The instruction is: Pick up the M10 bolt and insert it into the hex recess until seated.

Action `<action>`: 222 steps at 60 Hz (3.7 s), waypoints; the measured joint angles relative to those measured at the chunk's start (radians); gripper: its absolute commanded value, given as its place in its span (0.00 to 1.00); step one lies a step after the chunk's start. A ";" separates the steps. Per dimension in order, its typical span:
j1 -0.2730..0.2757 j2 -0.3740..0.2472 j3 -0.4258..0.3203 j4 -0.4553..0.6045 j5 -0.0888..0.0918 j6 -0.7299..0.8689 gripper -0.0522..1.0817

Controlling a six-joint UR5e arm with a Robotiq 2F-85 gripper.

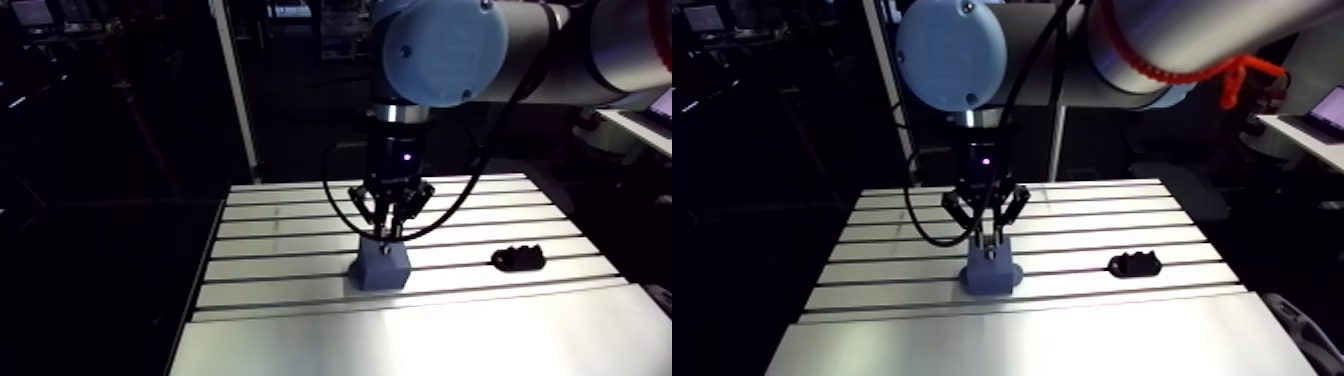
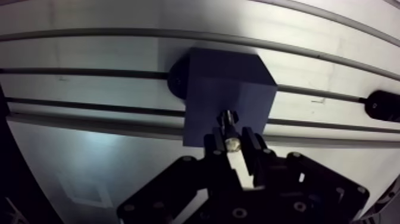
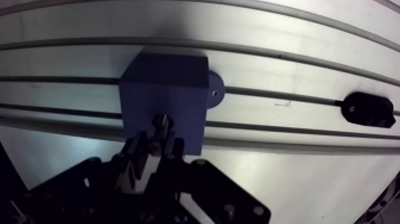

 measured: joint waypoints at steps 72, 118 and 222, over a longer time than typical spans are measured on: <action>-0.002 0.000 -0.001 0.000 -0.006 -0.003 0.05; 0.001 -0.036 -0.050 0.017 0.000 0.057 1.00; 0.008 -0.017 0.024 -0.061 0.002 0.081 1.00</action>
